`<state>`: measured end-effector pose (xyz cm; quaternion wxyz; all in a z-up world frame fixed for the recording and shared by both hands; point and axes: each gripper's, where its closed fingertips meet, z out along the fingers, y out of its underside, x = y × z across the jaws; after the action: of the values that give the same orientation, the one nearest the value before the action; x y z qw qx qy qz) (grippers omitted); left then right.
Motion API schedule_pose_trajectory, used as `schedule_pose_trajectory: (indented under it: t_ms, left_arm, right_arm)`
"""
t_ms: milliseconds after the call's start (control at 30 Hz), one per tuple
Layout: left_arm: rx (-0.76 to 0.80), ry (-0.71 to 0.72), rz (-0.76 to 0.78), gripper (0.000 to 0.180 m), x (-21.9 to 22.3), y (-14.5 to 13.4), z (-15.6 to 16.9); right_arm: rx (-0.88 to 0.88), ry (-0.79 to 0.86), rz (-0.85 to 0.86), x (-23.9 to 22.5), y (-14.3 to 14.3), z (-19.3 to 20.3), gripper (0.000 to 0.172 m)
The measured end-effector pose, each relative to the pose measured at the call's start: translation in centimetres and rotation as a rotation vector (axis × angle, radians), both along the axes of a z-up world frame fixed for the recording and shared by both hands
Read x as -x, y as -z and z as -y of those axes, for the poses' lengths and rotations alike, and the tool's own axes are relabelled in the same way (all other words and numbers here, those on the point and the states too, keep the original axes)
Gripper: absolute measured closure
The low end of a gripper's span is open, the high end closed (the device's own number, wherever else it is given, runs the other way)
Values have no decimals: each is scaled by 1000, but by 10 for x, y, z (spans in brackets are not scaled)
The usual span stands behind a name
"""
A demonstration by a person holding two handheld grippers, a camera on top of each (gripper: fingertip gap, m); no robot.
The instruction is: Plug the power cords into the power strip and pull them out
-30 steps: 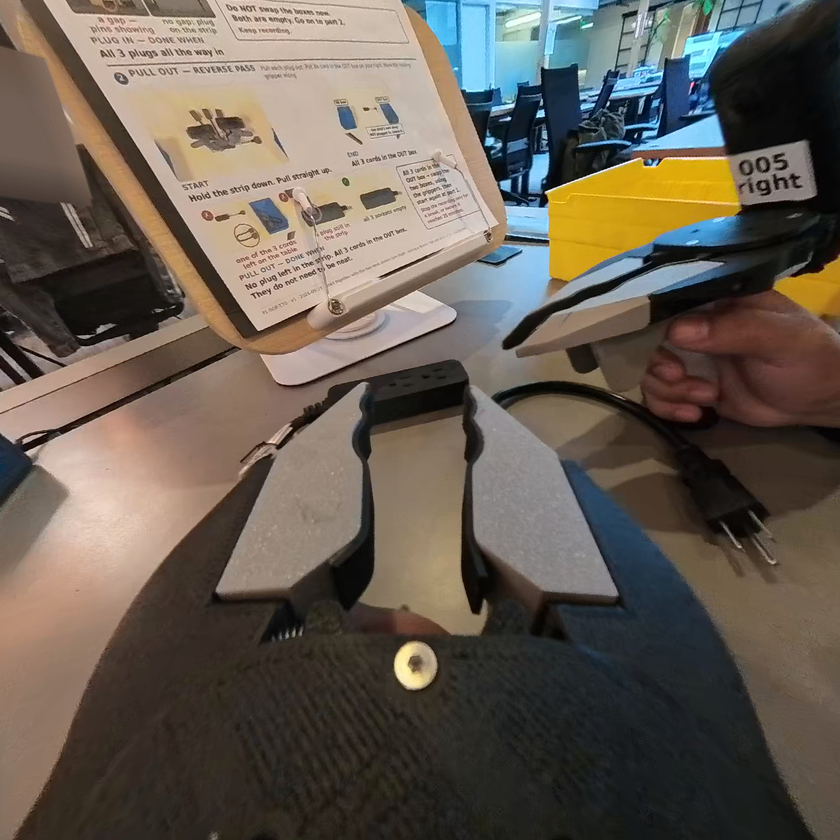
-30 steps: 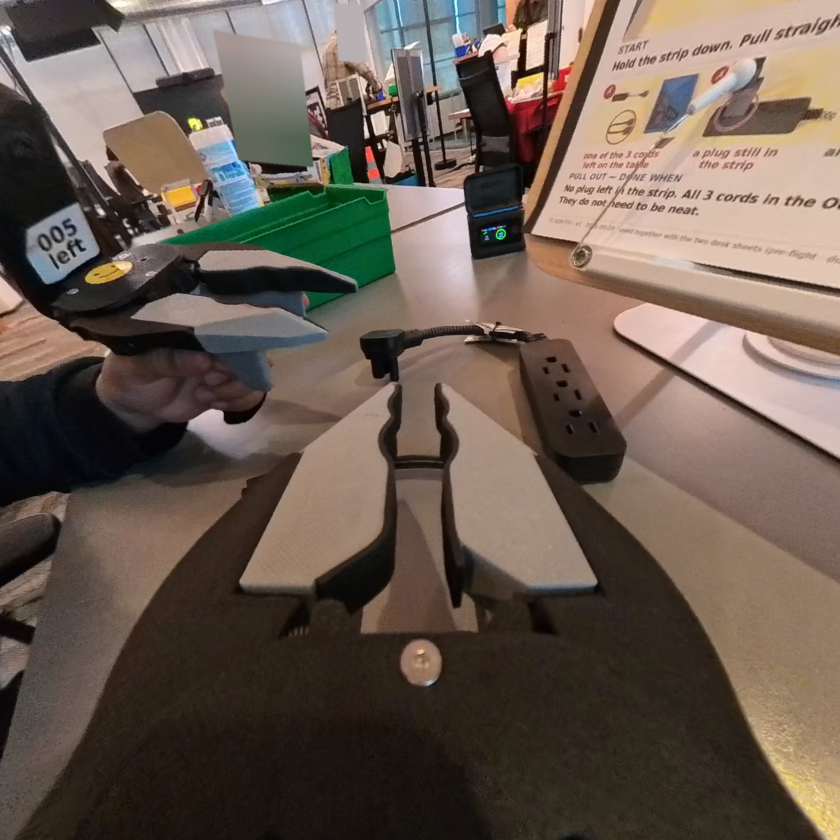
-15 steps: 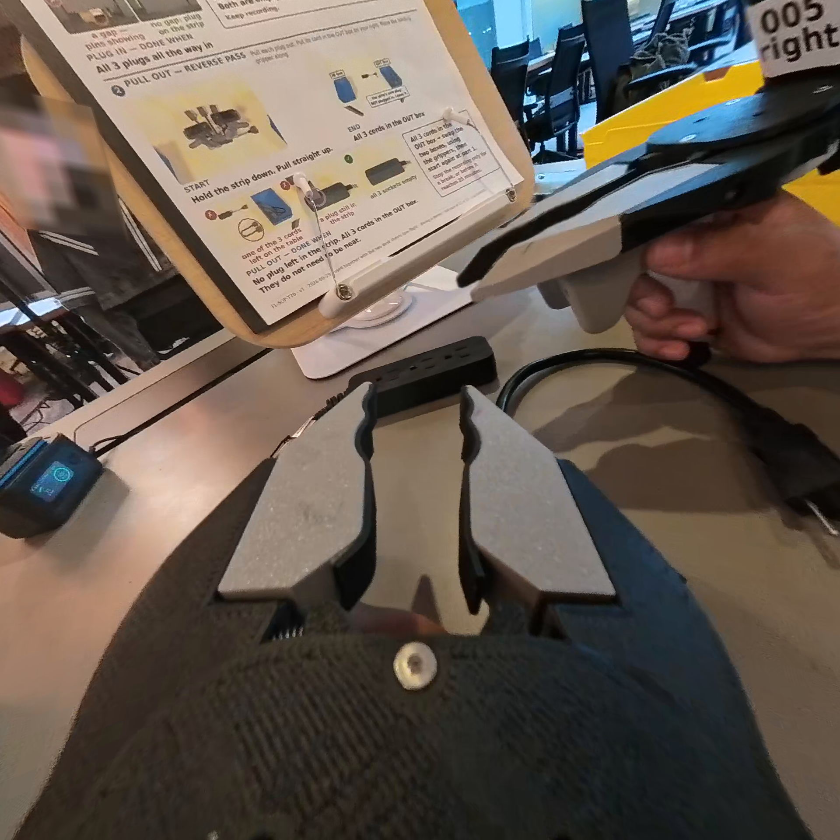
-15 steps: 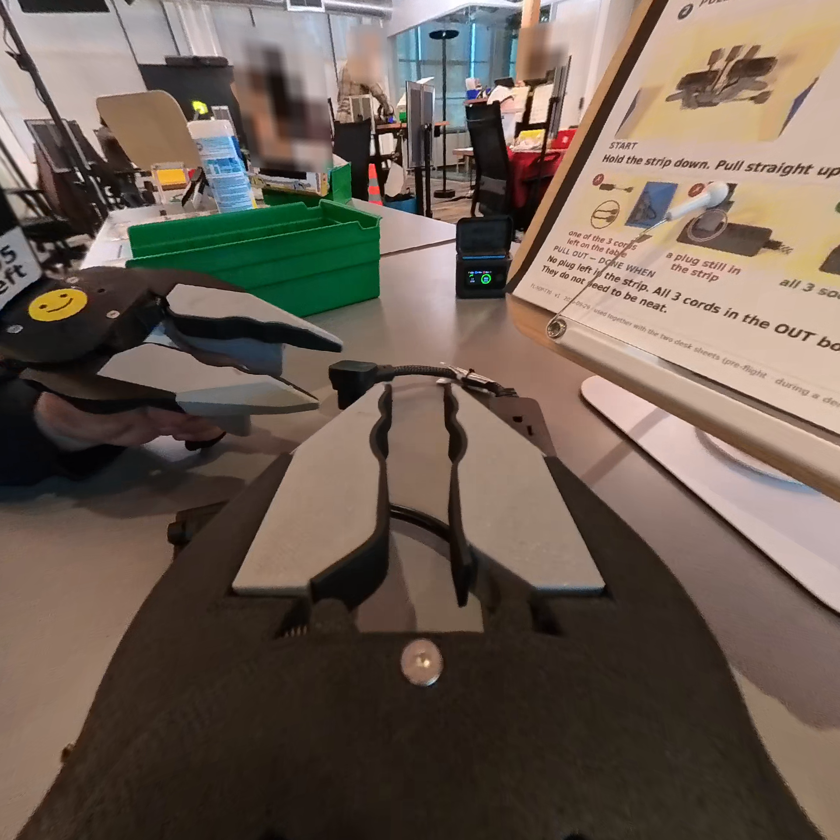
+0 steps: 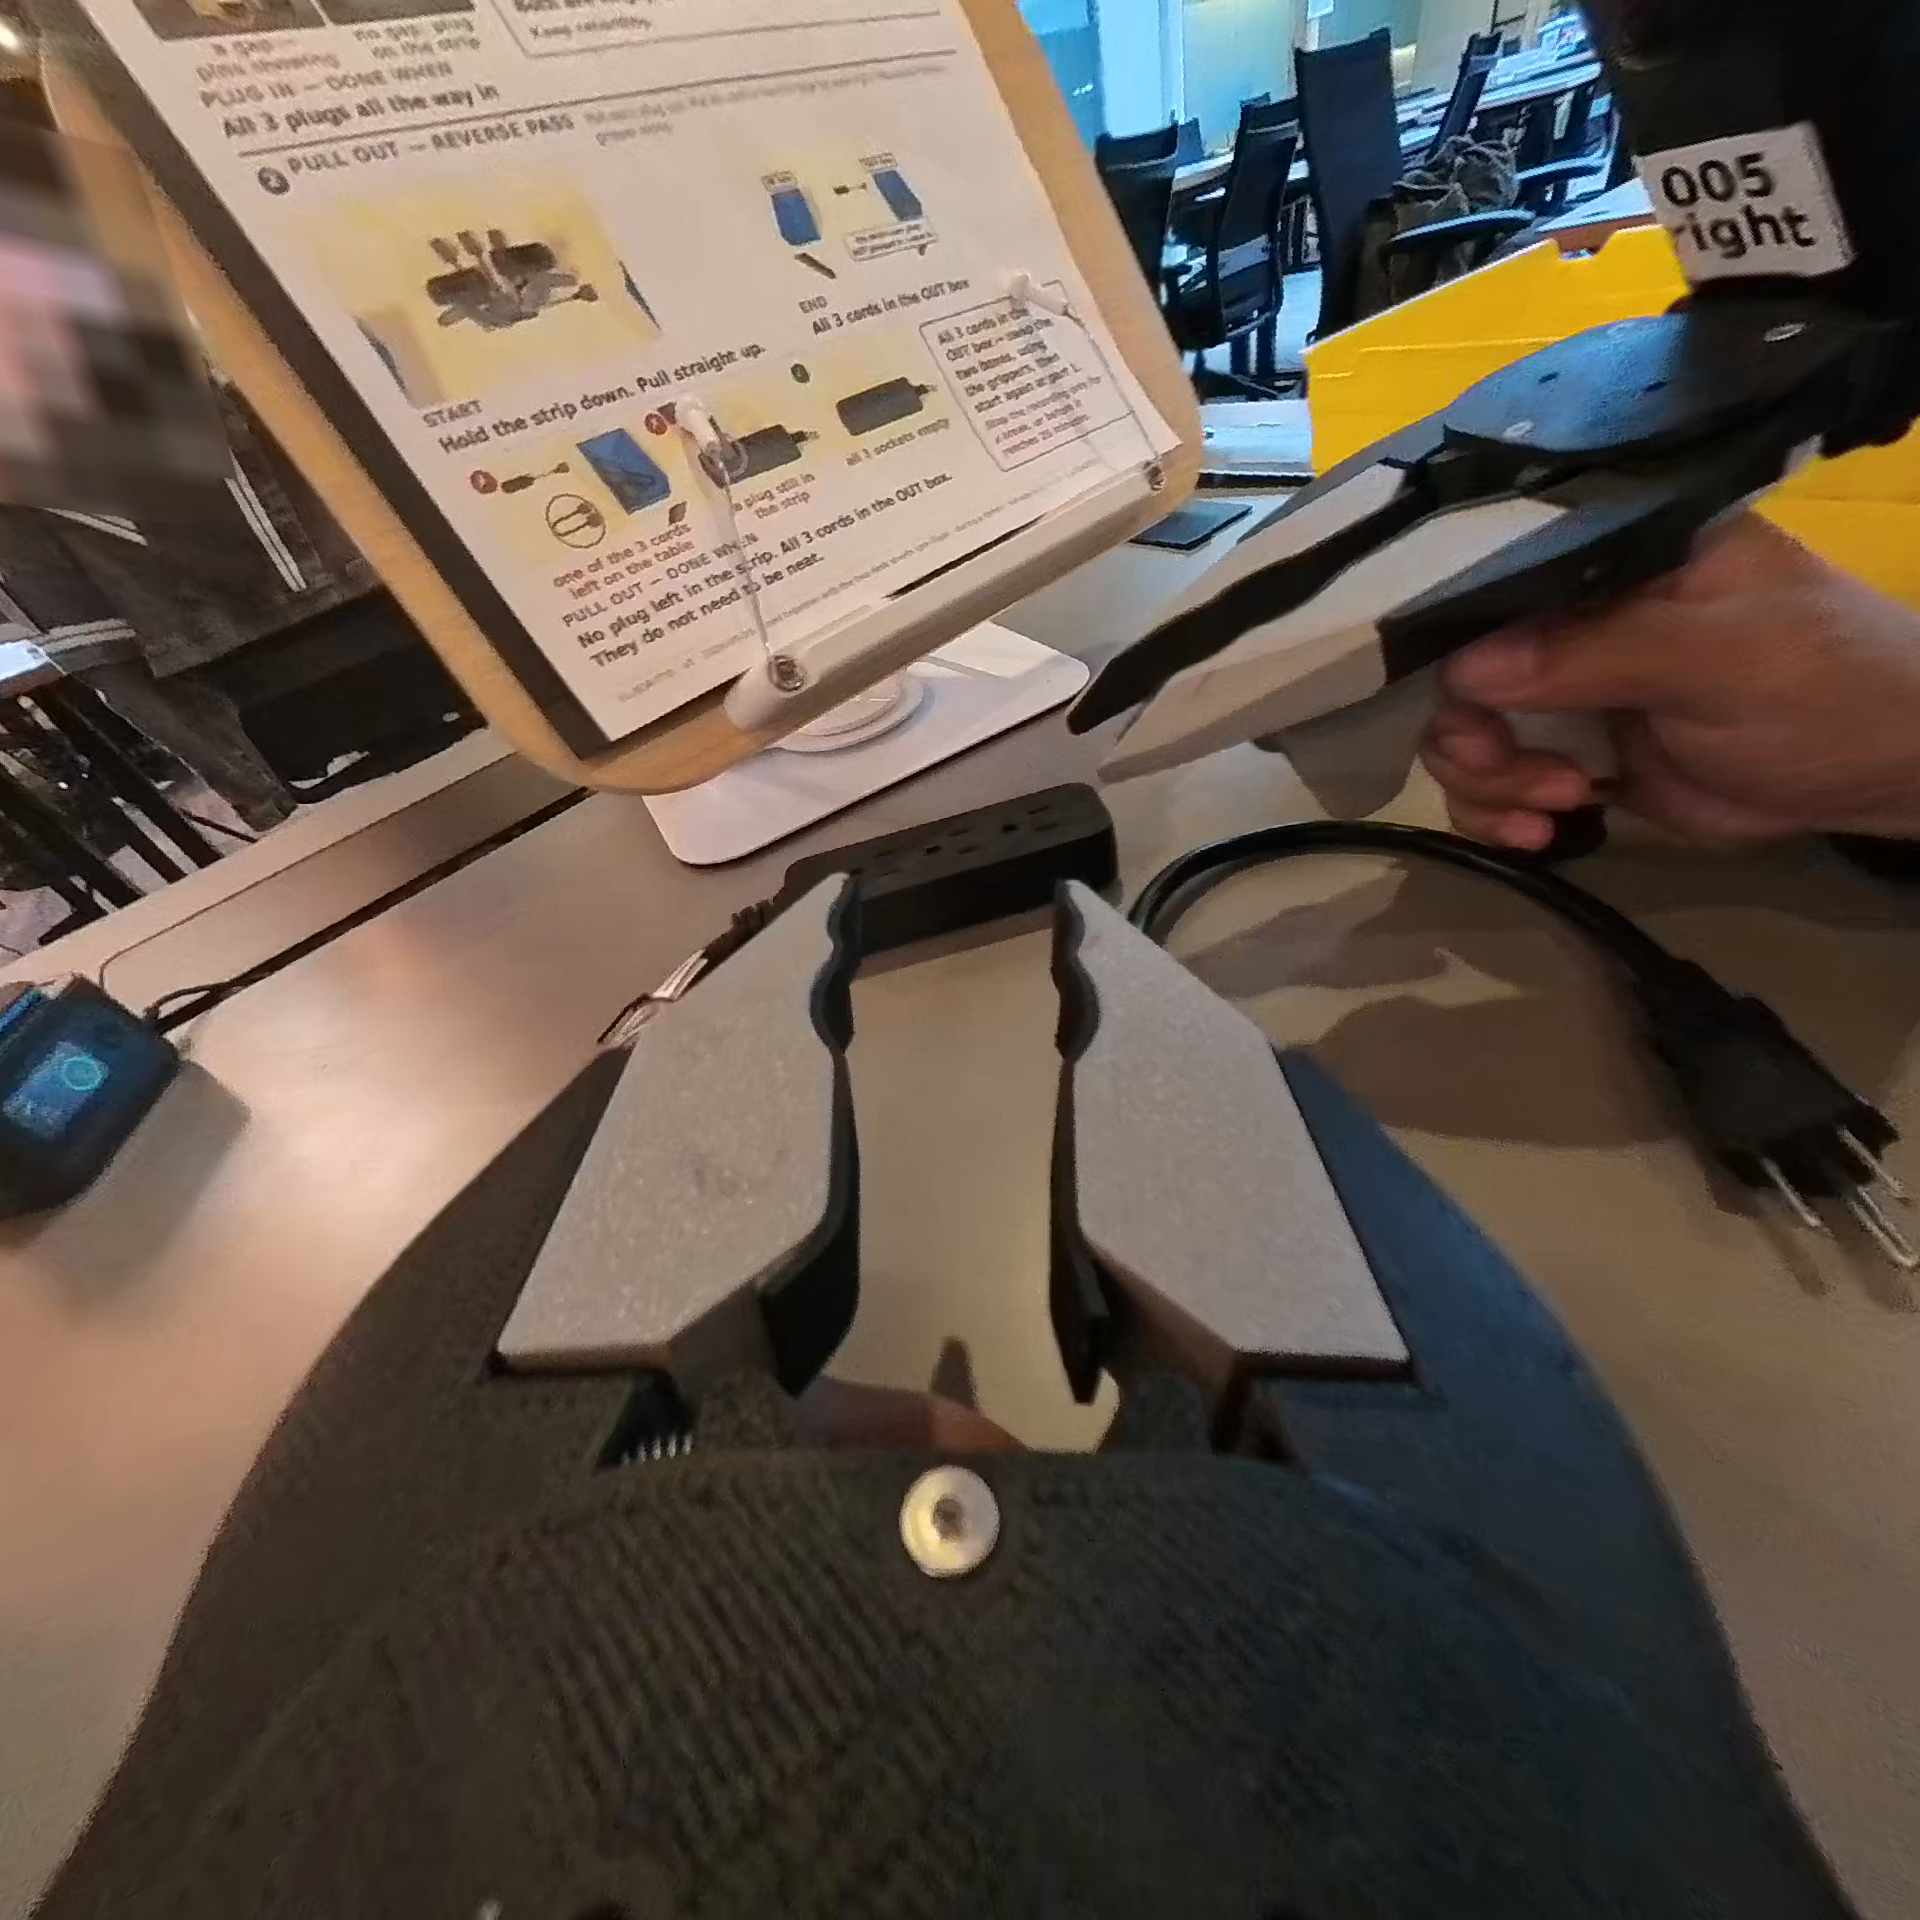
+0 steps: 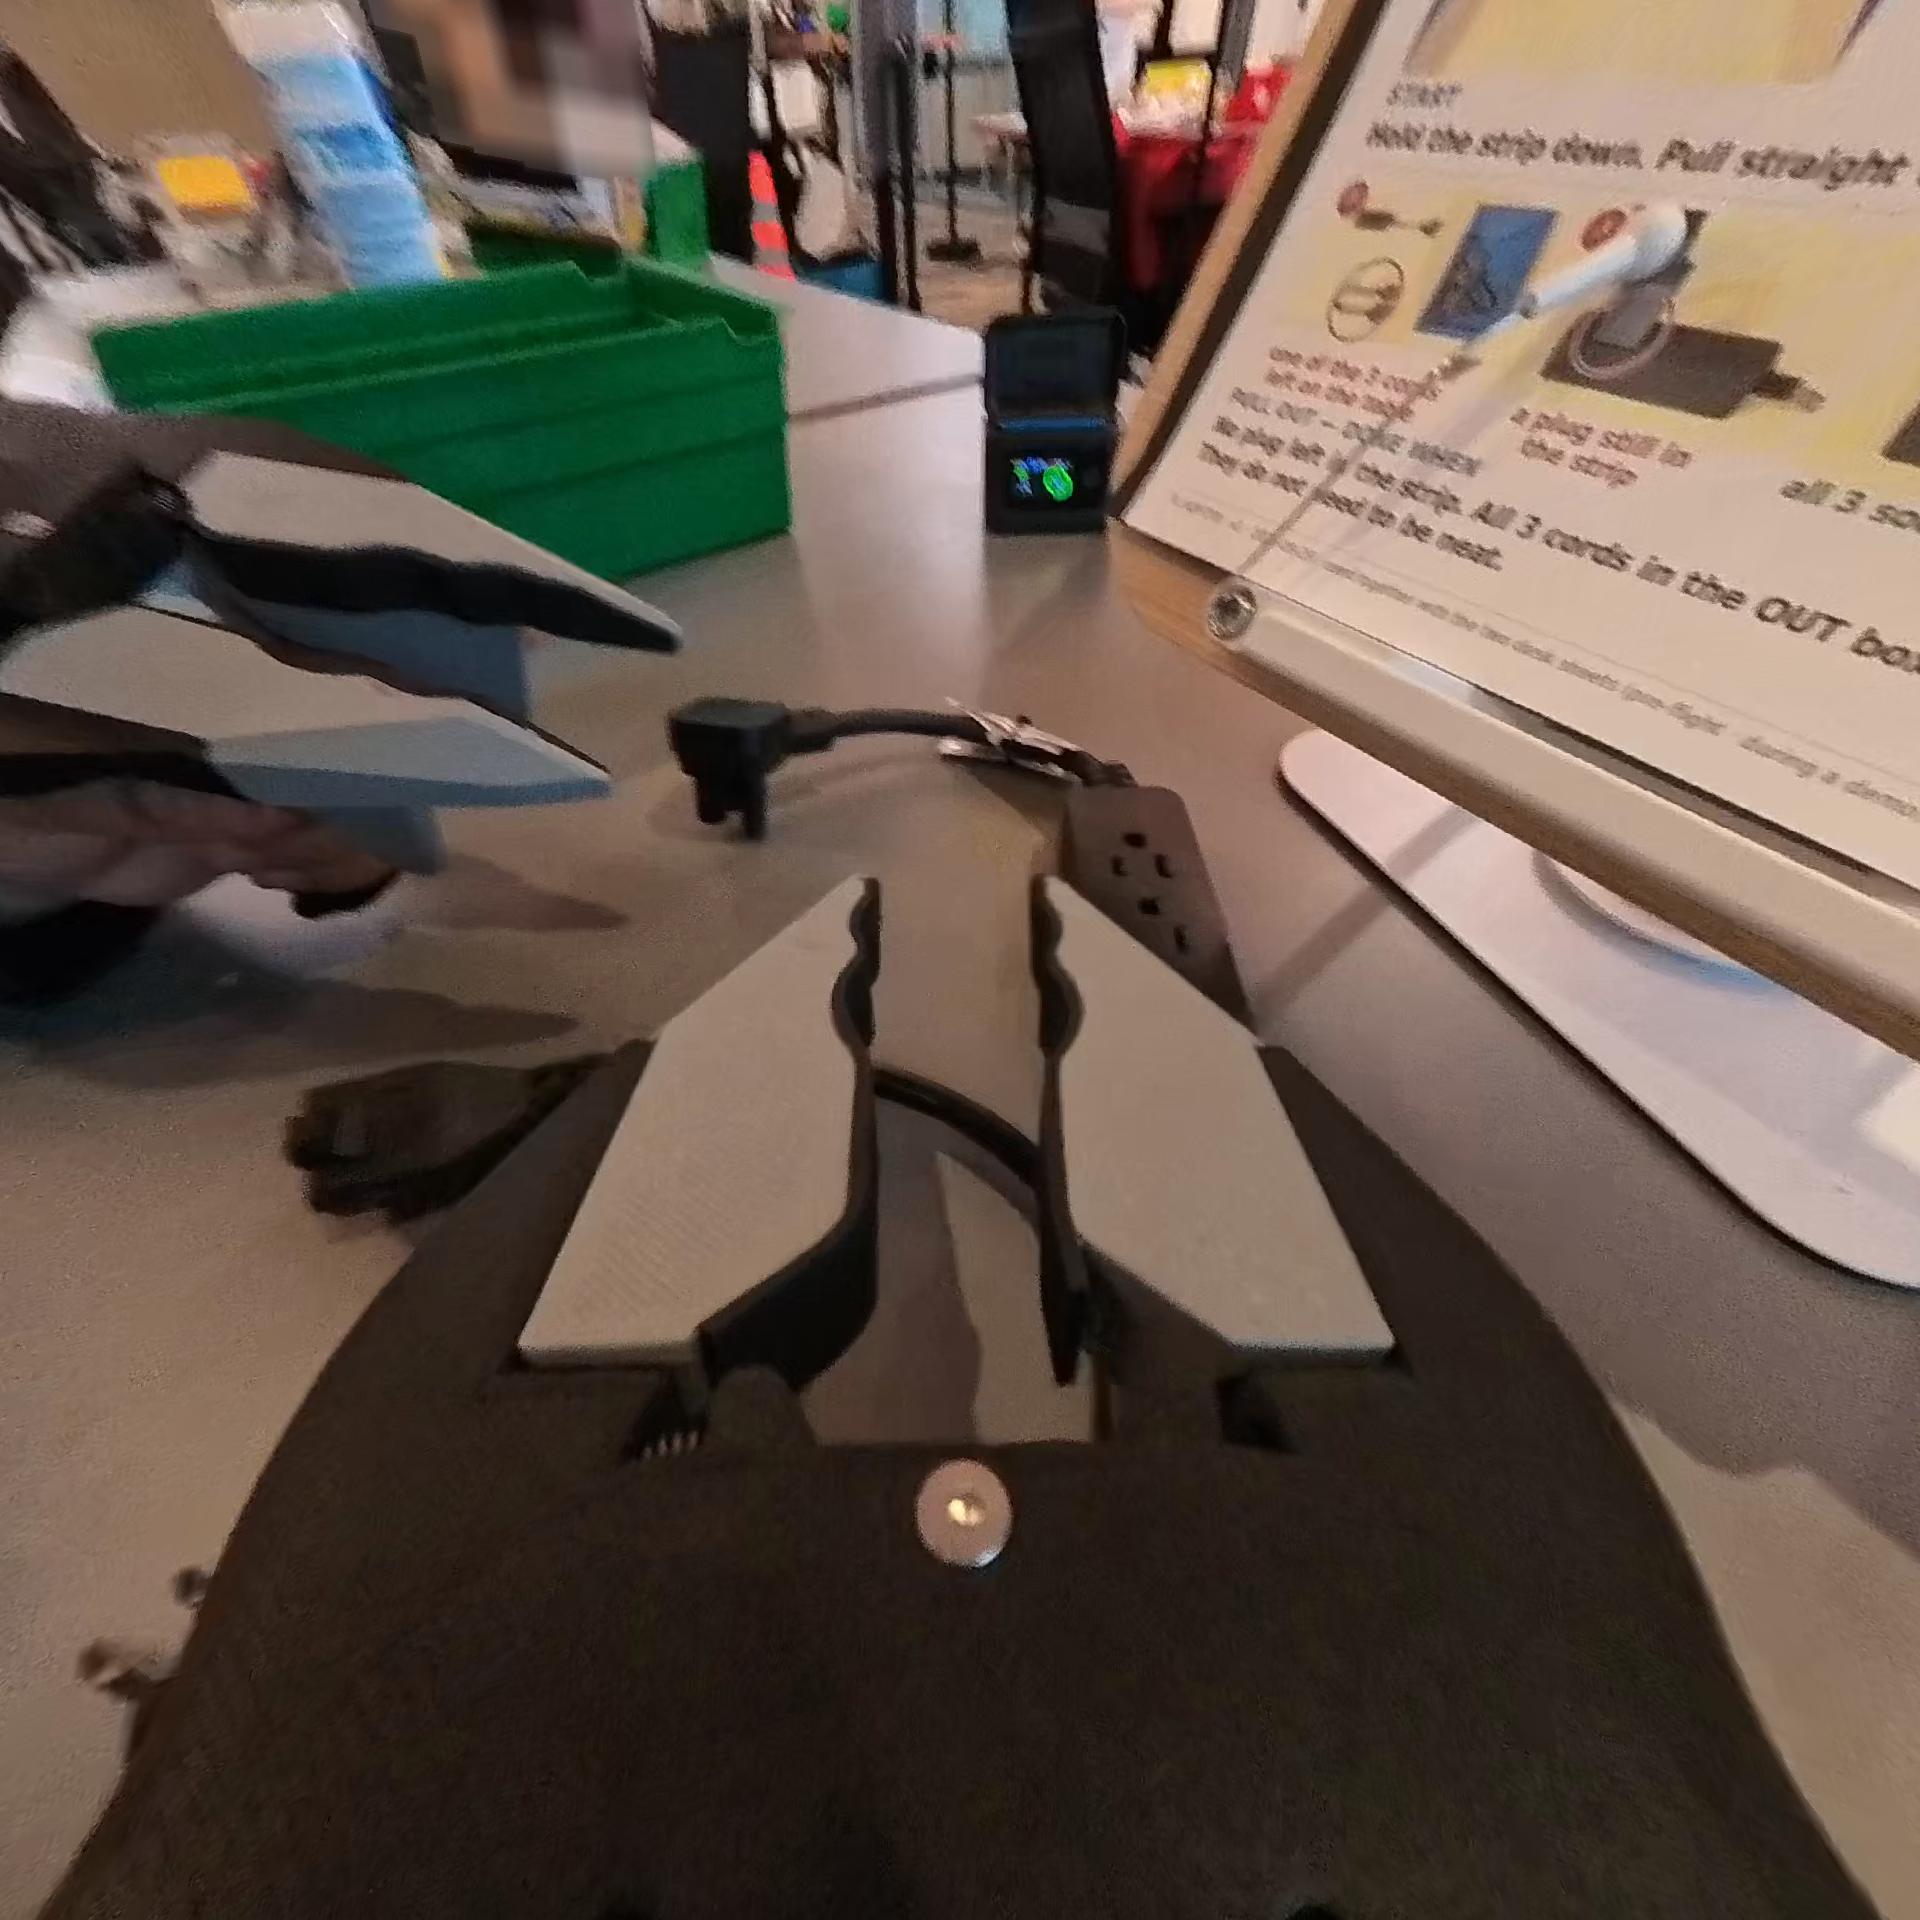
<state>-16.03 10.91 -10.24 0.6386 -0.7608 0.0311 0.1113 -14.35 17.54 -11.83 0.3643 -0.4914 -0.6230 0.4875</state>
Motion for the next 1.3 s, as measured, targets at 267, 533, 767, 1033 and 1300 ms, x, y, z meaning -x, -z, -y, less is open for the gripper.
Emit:
schedule_pose_trajectory:
  t_ms: [267, 533, 767, 1033, 1300]
  left_arm:
    - [-6, 2, 50, 147, 2, -4, 3]
    - [-3, -7, -2, 147, 1, -4, 3]
    - [50, -8, -17, 147, 1, 9, 0]
    - [80, -10, -28, 146, 4, 14, -1]
    - [89, -50, 21, 145, 24, 12, 5]
  right_arm:
    - [-108, 130, 214, 10, 34, -35, 116]
    - [-91, 137, 349, 28, 54, -49, 108]
    - [-23, 68, 464, 40, 74, -46, 117]
    - [-70, 32, 466, 32, 75, -43, 130]
    - [-33, -54, 425, 16, 58, -26, 130]
